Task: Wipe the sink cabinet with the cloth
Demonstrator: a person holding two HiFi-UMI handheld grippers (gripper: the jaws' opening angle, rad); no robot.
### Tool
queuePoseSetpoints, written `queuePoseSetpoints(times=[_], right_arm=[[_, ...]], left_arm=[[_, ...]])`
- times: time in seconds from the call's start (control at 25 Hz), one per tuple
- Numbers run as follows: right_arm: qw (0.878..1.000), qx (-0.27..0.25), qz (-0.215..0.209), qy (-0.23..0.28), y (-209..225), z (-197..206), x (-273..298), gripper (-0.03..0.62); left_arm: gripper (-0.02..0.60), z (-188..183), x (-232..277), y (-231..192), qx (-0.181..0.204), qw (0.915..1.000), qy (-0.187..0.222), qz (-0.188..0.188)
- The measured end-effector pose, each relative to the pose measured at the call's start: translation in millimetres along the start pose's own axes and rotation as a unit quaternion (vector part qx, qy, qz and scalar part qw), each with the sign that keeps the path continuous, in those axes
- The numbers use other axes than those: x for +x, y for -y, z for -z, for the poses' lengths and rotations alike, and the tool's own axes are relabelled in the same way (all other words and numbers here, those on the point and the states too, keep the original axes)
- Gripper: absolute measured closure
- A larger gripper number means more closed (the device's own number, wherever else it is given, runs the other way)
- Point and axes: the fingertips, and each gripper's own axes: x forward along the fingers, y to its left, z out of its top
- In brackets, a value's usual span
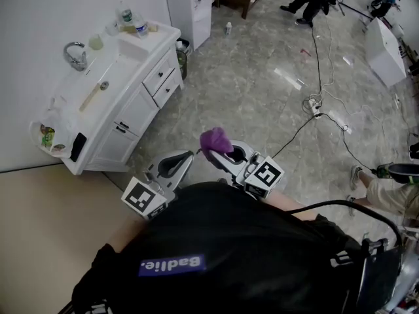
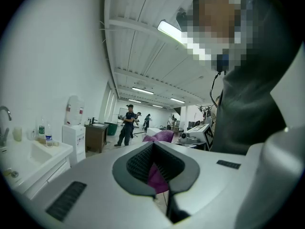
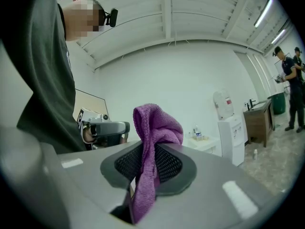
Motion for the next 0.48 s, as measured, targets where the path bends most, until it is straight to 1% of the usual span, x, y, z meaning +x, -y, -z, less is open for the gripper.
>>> queuePoseSetpoints(times=[0.16,0.24,0.32,0.48], right_arm=[[1.0,0.01,0.003,0.005,26,-2,-7,0.537],[1.0,0.016,0.003,0.008,38,-3,-10,0.537],[1.0,0.018,-0.002,0.012,49,-6,-11,0.537],[0.999,0.023,-0.007,0.026,65,-13,0,0.537]], left_arm=[[0.581,1,18,-8,-0.011,0.9997,-0.008,-0.02],[0.581,0,28,-11,-0.01,0.9996,-0.009,-0.026],[0.581,-5,39,-12,-0.005,0.9996,-0.006,-0.026],[0.581,-4,45,-23,-0.008,0.9997,-0.016,-0.017]])
